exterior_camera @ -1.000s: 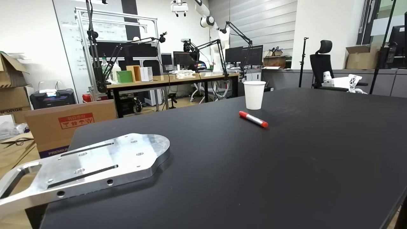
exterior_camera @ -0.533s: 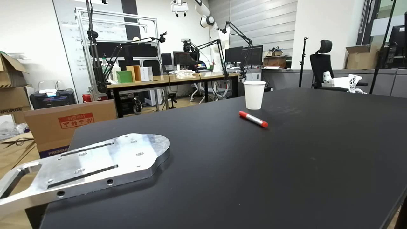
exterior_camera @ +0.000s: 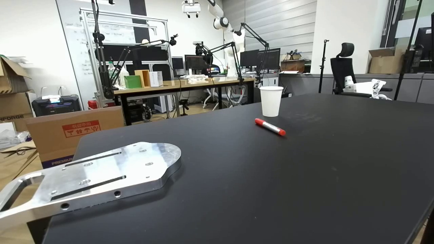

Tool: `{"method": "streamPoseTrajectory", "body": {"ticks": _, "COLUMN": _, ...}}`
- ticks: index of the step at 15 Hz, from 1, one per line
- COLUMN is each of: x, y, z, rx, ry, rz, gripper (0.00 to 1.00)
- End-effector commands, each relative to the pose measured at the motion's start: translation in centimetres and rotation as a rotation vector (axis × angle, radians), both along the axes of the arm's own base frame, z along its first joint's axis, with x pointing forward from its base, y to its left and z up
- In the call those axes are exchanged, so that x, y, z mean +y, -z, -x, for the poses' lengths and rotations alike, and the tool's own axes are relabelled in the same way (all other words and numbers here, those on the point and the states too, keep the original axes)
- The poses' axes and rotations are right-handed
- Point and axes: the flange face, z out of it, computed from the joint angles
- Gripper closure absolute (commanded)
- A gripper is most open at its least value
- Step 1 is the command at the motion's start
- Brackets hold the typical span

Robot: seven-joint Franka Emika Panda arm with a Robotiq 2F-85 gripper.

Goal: Put the marker in the cup

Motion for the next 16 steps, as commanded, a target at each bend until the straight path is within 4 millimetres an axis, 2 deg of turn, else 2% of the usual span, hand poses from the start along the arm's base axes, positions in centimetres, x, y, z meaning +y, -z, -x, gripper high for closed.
{"method": "streamPoseTrajectory", "body": {"ticks": 1, "x": -3.9, "y": 2.1, "z": -6.8, "rx": -0.116, "ry": 0.162, "rz": -0.043, "gripper": 0.00}}
{"method": "streamPoseTrajectory", "body": {"ticks": 4, "x": -6.1, "y": 5.8, "z": -12.5, "rx": -0.171, "ry": 0.224, "rz": -0.083, "gripper": 0.00}}
{"method": "streamPoseTrajectory", "body": {"ticks": 6, "x": -5.6, "y": 8.9, "z": -15.9, "rx": -0.172, "ry": 0.248, "rz": -0.110, "gripper": 0.00}}
{"method": "streamPoseTrajectory", "body": {"ticks": 11, "x": -1.5, "y": 13.8, "z": -22.2, "rx": -0.177, "ry": 0.250, "rz": -0.126, "gripper": 0.00}}
{"method": "streamPoseTrajectory", "body": {"ticks": 16, "x": 3.4, "y": 16.0, "z": -25.8, "rx": -0.147, "ry": 0.214, "rz": -0.137, "gripper": 0.00}}
